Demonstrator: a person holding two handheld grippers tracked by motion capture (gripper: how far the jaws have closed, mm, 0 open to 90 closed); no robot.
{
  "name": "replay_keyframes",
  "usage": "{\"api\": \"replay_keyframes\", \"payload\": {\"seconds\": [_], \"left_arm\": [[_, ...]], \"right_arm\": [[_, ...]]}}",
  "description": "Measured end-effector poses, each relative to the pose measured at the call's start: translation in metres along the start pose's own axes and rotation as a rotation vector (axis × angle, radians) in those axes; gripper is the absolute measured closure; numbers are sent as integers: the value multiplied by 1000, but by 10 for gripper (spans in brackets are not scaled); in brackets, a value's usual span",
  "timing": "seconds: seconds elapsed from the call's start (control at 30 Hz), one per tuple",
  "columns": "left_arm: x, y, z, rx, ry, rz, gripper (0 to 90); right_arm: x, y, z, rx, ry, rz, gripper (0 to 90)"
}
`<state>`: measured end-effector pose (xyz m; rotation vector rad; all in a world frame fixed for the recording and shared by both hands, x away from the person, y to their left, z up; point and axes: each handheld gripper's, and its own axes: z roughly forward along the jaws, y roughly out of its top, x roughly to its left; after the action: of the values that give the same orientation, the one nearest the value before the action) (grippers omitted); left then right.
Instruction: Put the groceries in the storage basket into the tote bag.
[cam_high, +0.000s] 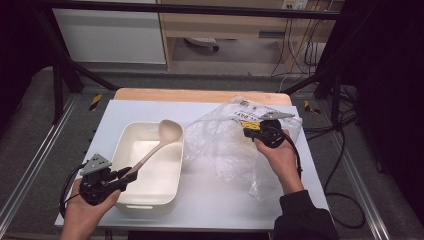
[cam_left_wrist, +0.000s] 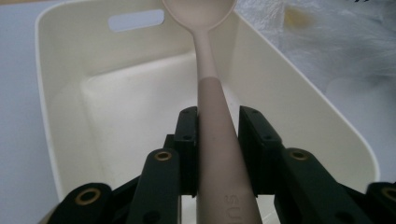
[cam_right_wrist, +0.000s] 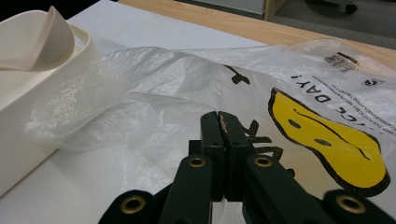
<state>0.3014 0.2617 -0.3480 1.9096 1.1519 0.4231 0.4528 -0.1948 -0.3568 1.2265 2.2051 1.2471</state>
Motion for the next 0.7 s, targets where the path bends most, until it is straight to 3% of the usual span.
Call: {"api": "replay_keyframes", "payload": {"seconds": [0.37, 0.7], "left_arm": [[-27, 16, -6, -20, -71, 59, 691], [-34, 25, -7, -12, -118, 82, 691]], "right_arm": [[1, 1, 3, 1, -3, -7, 900], [4, 10, 4, 13, -12, -13, 900]]}}
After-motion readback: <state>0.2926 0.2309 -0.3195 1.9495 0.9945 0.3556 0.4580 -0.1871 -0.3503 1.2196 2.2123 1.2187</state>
